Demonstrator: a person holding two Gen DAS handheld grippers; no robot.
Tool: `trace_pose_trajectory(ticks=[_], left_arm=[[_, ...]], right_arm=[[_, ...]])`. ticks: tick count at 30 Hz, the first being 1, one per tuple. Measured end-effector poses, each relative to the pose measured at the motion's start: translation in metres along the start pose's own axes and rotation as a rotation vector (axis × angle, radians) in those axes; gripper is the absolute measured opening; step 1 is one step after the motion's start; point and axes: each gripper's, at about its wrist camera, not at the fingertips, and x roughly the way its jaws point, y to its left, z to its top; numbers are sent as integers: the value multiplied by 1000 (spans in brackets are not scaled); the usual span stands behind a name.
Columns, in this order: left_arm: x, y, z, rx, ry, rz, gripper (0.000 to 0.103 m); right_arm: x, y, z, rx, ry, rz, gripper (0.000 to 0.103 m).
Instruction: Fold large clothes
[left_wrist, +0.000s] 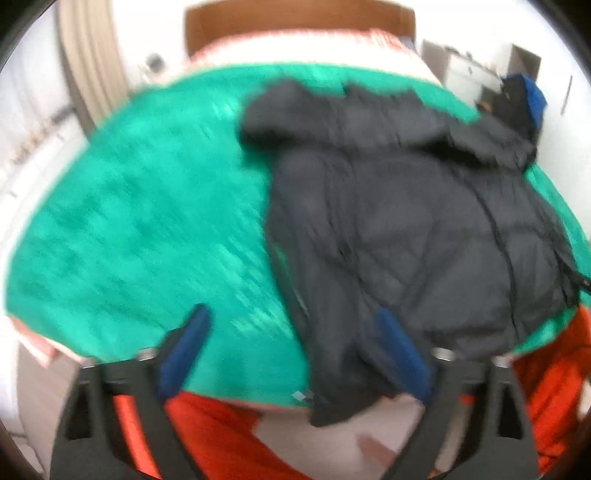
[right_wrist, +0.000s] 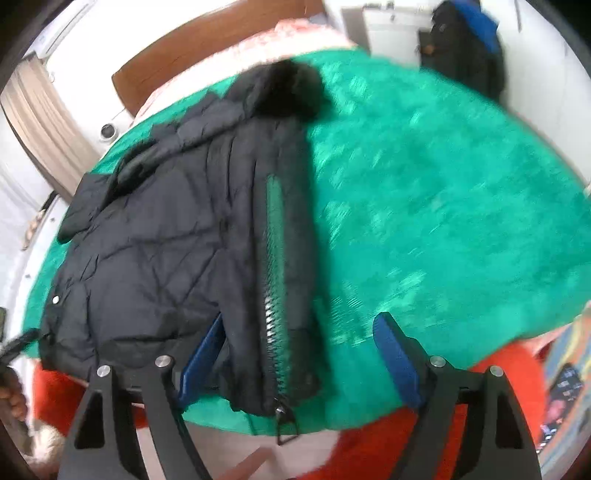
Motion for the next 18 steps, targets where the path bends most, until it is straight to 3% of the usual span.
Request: trace_pose_trajectory(ticks=[3,9,12,18], left_arm=[[-14,1,10,0,-78,51,103],[3,-18,23,55,43,2,102],[6,-29,31,67,54,-35,102],[1,-64,78,135,-44,-89,103]], right_arm=[[-16,10,2,-29,-62,-15,84],[-22,38,2,-67,-96,79,87],[-17,48,-4,-84,-83,106,87],[-14,56,-15,-106,-90,174,87]])
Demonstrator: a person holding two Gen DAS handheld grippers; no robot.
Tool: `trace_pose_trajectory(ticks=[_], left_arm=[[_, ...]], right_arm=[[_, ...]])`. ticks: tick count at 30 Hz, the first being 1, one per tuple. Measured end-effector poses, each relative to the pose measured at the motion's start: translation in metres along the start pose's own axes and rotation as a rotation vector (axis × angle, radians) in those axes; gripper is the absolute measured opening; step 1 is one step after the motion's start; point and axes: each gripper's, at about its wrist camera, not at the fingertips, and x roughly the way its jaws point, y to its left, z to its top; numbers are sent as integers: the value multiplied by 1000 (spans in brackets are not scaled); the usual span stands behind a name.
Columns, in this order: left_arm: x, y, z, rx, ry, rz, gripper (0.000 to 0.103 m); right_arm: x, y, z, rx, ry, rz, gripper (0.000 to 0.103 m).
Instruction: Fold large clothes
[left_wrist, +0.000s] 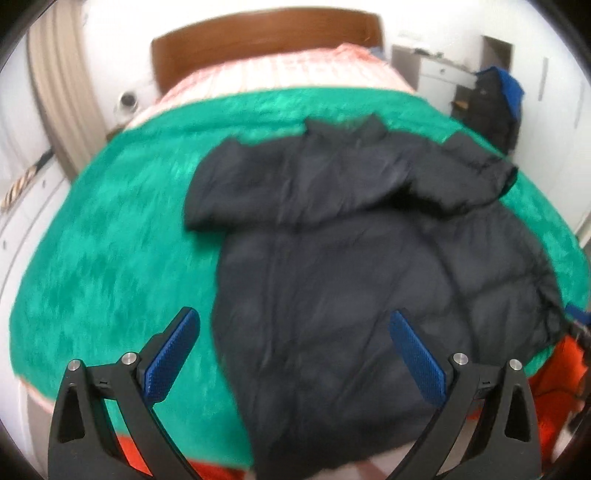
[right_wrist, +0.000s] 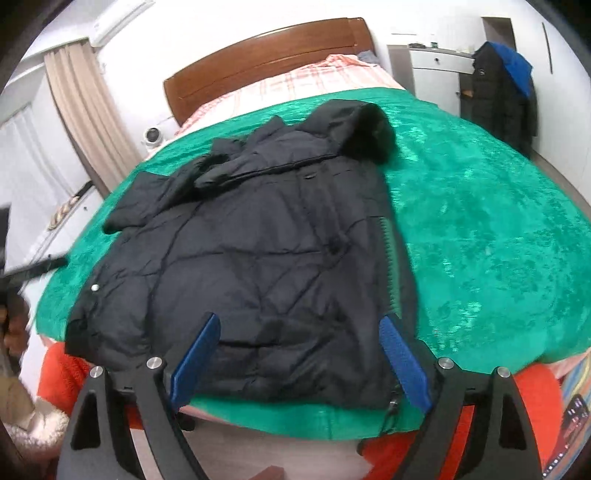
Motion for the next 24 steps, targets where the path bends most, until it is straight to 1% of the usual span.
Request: trace_pose_trajectory(ticks=[1,2,3,5,7,8,9,10,11,12,14,15,16,17,18,19,20,21,22,23,24], left_arm=[[1,-5,9,26,-24,-6,103],[5,-15,22,76,-48,-18,103],[10,-23,31,116,-53,-35,103],[29,-43,48,211,-33,-92,103],[48,-62,57,302,-22,-98,103],[62,-80,60,399,-32,-69,103],[74,-90,61,465,-51,-28,103],[92,-100,62,528,-66,29,103],[108,-105,65,554,-57,60,103],[127,-106,70,556,-30,74,103],[168,-105,83,514,42,89,103],[180,-105,87,500,54,99,103],[193,-107,92,489,52,117,100],[204,-108,95,476,37,125,73],[210,-106,96,457,41,96,55],[213,-100,99,419,63,66,15],[211,-91,103,349,68,67,11],[200,-75,109,260,39,24,10],[188,-60,111,201,18,2,10],[172,-40,116,128,-11,-9,10],[149,-11,119,40,-49,-22,10]], right_arm=[[0,2,0,-7,-2,6,87],[0,3,0,-12,-4,6,87],[1,5,1,-19,-7,3,87],[2,7,-1,-28,-9,4,87],[4,8,-4,-29,-3,9,87],[5,8,-5,-28,2,10,87],[6,8,-6,-29,7,12,87],[7,8,-7,-30,12,14,87],[7,8,-7,-32,13,15,87],[7,7,-8,-34,13,16,87],[8,6,-9,-35,16,21,87],[9,6,-9,-34,19,22,87],[10,7,-10,-36,24,22,87],[11,7,-10,-38,25,21,87],[10,8,-10,-41,24,19,87],[9,9,-10,-47,15,18,87],[7,10,-10,-51,8,19,87],[6,11,-10,-55,-3,23,87],[4,12,-10,-62,-15,29,87],[4,13,-11,-69,-25,35,87],[3,15,-11,-75,-31,39,87]])
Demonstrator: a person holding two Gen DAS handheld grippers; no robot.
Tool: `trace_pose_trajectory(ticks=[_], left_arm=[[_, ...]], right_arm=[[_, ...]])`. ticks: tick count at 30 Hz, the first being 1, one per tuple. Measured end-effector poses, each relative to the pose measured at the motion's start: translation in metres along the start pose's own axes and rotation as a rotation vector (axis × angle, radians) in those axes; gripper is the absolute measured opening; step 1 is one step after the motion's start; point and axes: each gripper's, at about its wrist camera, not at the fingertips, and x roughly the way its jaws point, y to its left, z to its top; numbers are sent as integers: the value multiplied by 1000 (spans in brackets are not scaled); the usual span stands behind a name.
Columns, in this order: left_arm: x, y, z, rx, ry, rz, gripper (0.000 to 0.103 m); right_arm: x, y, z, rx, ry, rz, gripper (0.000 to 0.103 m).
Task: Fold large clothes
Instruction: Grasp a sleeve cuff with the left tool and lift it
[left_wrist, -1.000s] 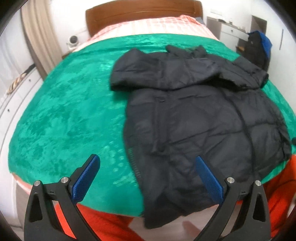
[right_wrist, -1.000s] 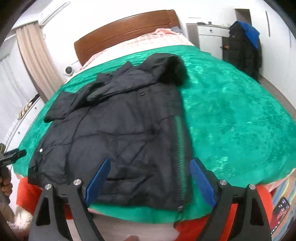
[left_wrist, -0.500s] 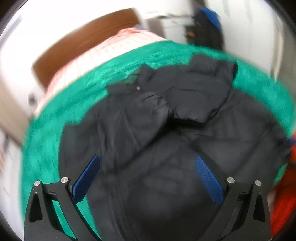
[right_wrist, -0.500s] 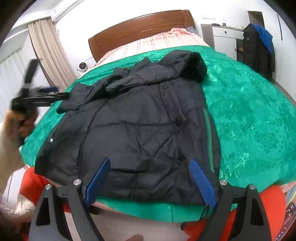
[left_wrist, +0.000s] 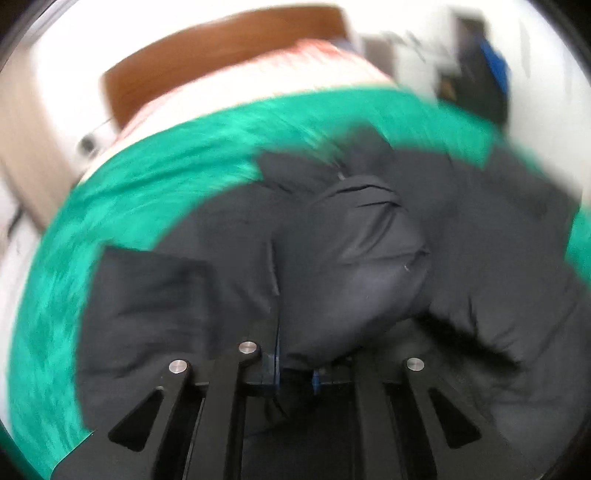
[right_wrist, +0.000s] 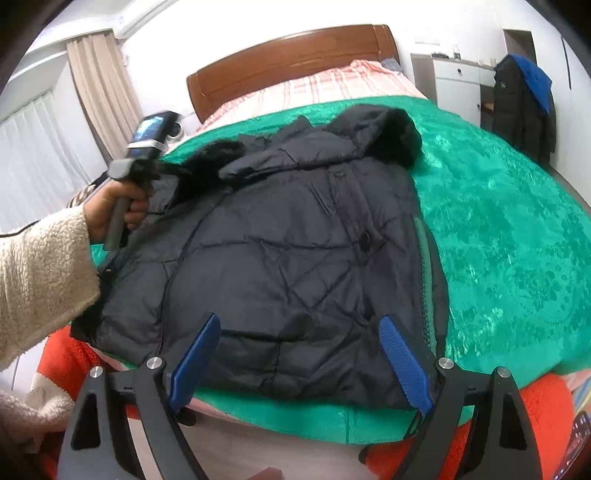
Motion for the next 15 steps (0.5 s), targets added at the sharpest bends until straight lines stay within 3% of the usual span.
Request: trace_pose_trajectory(ticks=[4,7,8,11,15], left_arm=[[-83,127,-8,-336,-132,38,10],[-128,211,-39,-545,-203,169,10],[-145,247,-62,-638,-218,254,10],[-157,309,-119,-819,-176,391,10],[-128,352,-197,-970,-31,437,10]], right_arm=[[1,8,1,-28,-19,21,87],[4,15,0,-50,-20,29,87],[5,18,0,-57,-16,32,87],[8,25,-2,-83,-6,30,87],[7,34,-1,-110,1,24,87]])
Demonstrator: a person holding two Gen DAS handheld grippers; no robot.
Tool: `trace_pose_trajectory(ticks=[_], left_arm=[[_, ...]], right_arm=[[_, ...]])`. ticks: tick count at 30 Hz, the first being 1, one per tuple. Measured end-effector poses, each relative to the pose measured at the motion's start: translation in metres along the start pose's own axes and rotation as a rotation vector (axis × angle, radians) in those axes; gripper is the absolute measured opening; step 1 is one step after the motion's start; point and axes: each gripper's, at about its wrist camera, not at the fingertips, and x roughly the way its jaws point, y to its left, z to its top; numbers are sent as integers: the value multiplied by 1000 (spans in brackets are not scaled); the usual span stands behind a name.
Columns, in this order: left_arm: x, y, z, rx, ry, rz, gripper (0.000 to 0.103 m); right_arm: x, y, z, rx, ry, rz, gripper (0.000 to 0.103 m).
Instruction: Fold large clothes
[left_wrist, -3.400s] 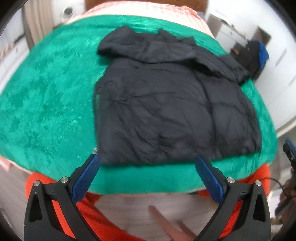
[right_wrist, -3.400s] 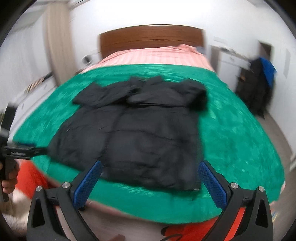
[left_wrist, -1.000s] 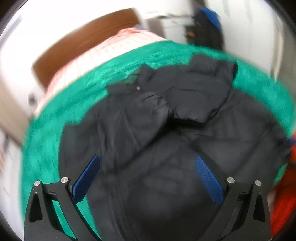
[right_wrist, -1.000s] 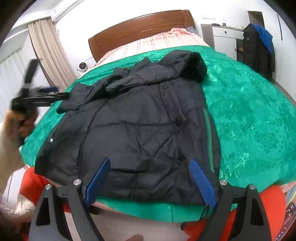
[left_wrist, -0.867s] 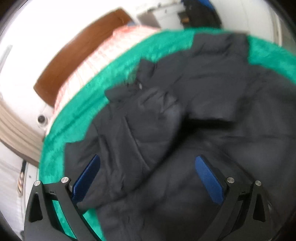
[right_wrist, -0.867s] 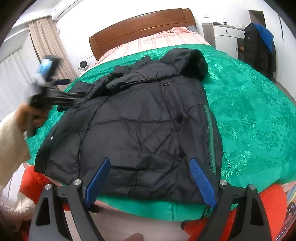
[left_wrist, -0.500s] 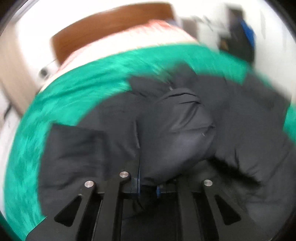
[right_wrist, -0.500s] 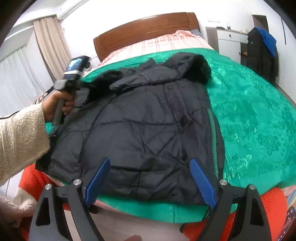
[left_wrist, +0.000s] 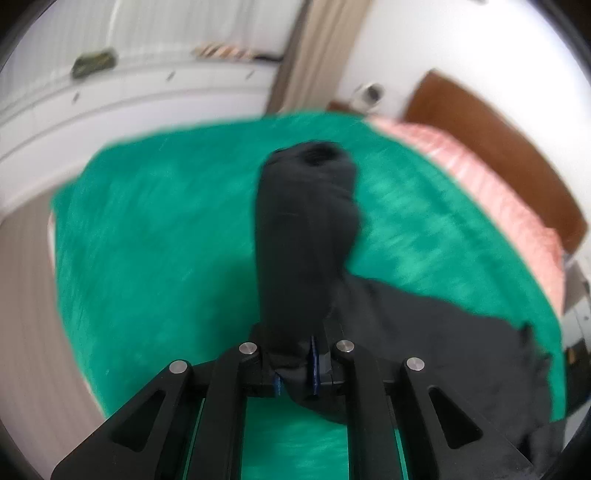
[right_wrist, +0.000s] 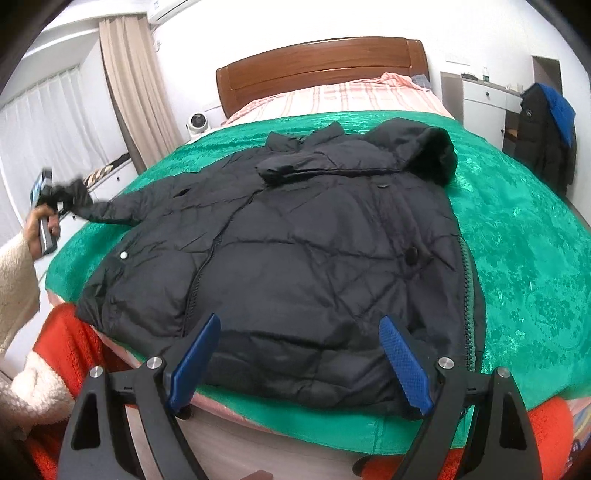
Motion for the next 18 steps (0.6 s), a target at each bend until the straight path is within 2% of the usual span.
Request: trace_pose_trajectory(ticks=[3,5,6,8,9,10,12,16,18], left_arm=[[28,18,-30,12,68,52,11],[32,20,-45,20,80,71,24],[31,22,-53,17,79,86,33],[24,25,-61,10,75,131,81],[13,29,-65,5,64,135,87],[2,33,-71,-3,41,120,91],[-16,35,-80,-3,15,86,91],[-38,39,-105,29,-72,86,96],[-34,38,-108,32,-55,80,96]], right_arm=[[2,-1,9,19,38,44,87],[8,-5,24,34,81,89,87],[12,-7,36,26,97,93,87],[20,-3,62,-38,113,75,87],[25,2,74,-85,110,60,89],[32,9,89,-155,99,35,94],[52,29,114,-299,67,-14,102],[132,68,143,-580,58,-121,102],[178,76,149,-659,79,-215,101]])
